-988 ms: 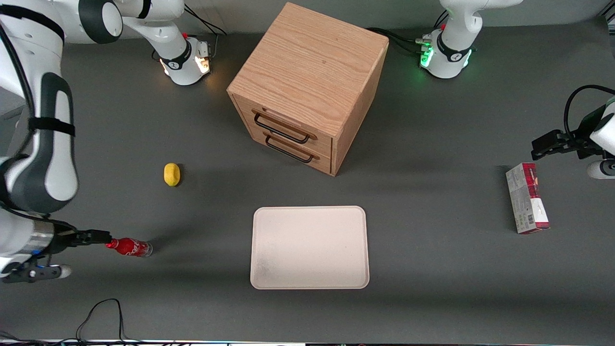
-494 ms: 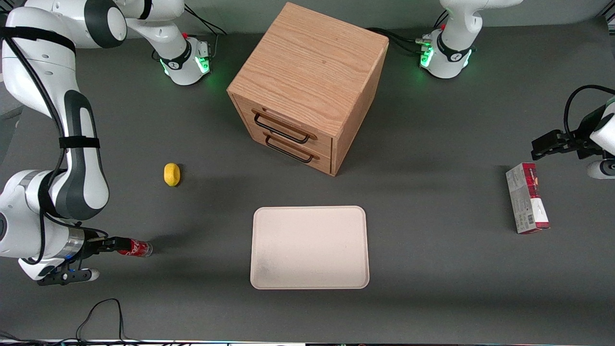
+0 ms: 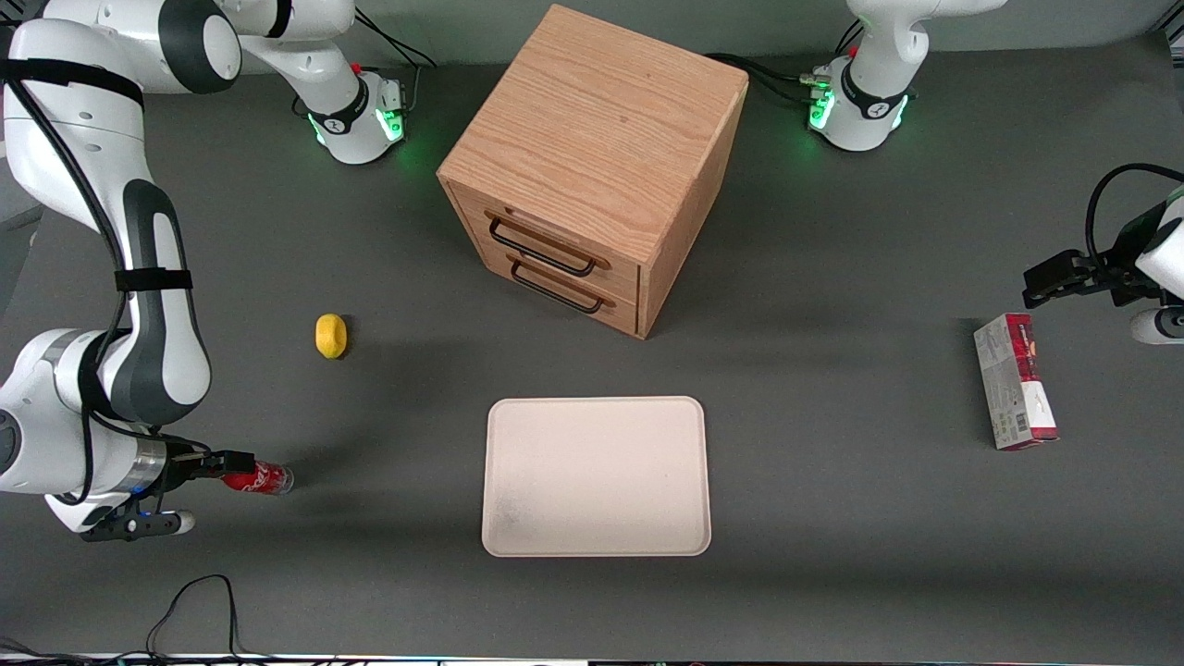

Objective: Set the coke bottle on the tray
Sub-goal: 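Lower the right gripper around the bottle cap and close it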

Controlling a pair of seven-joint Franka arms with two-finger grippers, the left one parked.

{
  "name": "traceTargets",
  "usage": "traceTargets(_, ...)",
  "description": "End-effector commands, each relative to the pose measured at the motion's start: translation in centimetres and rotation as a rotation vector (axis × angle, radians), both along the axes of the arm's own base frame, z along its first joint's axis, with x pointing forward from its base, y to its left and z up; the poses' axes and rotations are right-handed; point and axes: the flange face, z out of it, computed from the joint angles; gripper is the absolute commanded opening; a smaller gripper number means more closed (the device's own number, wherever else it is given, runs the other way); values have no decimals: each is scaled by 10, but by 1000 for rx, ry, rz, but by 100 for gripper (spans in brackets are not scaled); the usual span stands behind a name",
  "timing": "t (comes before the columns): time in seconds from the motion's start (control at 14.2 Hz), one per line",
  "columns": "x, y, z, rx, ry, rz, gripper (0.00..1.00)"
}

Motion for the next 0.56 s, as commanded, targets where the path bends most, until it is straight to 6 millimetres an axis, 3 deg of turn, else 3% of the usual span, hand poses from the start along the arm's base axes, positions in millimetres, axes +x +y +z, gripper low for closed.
traceTargets(0.0,-5,0,10,19,-9,32,97)
traceTargets(0.07,-6,-1,11,21,-11,42,83)
traceTargets(0.35,-6,-2,11,19,-9,48,0)
traceTargets(0.49,-6,-3,11,19,-9,55,0)
